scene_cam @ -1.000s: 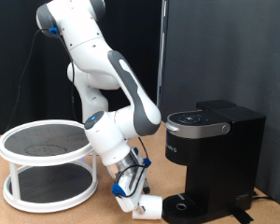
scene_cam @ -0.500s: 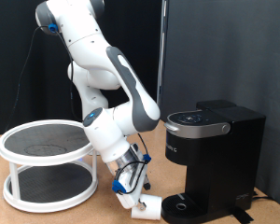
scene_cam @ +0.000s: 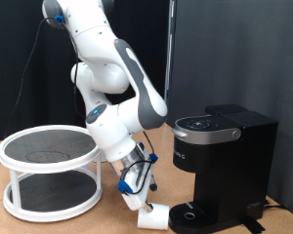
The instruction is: Make a cup of coffee with the keurig machine
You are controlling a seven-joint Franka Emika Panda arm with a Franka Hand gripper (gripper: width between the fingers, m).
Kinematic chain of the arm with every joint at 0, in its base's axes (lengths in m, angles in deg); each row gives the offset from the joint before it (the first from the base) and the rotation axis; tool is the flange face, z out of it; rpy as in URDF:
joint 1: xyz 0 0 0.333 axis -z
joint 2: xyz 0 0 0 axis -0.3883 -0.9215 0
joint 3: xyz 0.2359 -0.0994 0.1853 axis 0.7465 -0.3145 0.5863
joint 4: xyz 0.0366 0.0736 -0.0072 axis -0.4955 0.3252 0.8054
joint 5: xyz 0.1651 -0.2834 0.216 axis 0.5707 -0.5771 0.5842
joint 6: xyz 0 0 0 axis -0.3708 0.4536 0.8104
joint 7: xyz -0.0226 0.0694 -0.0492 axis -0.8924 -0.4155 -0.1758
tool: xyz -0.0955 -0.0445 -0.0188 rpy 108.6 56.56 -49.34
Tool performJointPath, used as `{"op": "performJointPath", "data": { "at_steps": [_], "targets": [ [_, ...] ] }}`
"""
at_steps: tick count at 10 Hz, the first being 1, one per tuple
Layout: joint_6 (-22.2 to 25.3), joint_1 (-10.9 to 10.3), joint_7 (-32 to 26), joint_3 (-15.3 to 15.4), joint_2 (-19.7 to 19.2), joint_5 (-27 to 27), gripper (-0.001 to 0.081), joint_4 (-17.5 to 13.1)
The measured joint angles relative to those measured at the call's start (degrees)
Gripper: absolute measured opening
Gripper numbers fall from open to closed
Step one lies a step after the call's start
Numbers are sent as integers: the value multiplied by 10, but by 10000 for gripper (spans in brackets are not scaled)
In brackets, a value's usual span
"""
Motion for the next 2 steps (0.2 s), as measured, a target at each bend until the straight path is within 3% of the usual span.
{"op": "performJointPath", "data": {
  "at_steps": [2],
  "targets": [
    [30, 31, -24, 25, 29, 14, 734, 7]
  ]
}}
